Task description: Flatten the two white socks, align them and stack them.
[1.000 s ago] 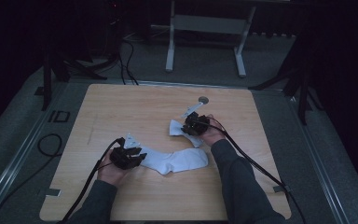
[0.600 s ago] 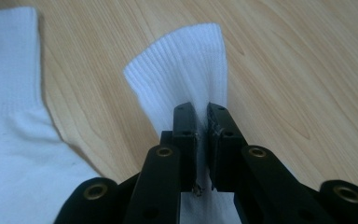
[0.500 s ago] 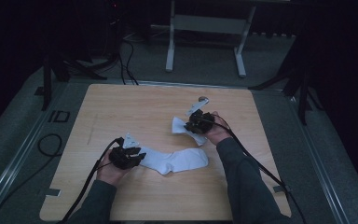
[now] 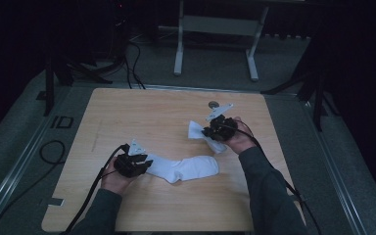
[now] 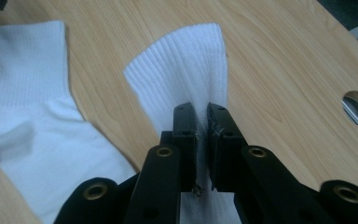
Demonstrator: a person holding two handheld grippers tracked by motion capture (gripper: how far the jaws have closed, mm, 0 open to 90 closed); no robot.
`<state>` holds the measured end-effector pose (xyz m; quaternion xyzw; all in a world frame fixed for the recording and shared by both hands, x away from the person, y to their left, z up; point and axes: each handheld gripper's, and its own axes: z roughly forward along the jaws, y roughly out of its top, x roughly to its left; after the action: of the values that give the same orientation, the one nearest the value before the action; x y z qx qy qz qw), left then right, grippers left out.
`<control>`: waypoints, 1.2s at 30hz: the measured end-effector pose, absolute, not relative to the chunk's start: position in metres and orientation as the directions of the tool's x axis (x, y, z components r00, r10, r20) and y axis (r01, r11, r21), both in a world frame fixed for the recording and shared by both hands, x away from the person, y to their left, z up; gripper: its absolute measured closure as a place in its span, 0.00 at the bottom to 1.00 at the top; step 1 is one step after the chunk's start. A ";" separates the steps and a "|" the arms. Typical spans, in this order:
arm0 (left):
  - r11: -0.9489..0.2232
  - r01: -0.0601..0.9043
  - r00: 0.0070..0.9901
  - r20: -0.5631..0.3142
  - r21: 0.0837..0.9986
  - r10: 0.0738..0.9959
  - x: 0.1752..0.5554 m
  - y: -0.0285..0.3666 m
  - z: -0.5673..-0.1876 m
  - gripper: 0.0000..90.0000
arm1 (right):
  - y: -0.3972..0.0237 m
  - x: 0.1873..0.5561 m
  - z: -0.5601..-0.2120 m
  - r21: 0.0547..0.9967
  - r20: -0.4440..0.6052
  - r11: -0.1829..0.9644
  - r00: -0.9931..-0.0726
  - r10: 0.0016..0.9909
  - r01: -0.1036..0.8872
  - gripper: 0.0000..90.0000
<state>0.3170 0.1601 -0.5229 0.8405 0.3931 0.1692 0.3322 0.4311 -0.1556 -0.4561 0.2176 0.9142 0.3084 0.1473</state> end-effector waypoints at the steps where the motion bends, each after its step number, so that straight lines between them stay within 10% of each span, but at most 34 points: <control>1: -0.470 0.548 0.634 0.023 0.691 0.773 0.317 0.160 -0.523 0.74 | -0.157 0.430 -0.455 0.629 -0.139 0.715 -0.861 0.489 0.305 0.92; 19: -0.459 0.551 0.625 0.020 0.696 0.780 0.317 0.163 -0.522 0.74 | -0.170 0.386 -0.420 0.661 -0.194 0.709 -0.857 0.478 0.246 0.92; 36: -0.441 0.569 0.599 0.017 0.694 0.800 0.319 0.170 -0.522 0.75 | -0.132 0.362 -0.463 0.634 -0.117 0.731 -0.903 0.414 0.253 0.91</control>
<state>0.3187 0.1703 -0.5220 0.8306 0.4123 0.1744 0.3312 0.3620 -0.1322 -0.4626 0.1808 0.9217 0.3191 0.1261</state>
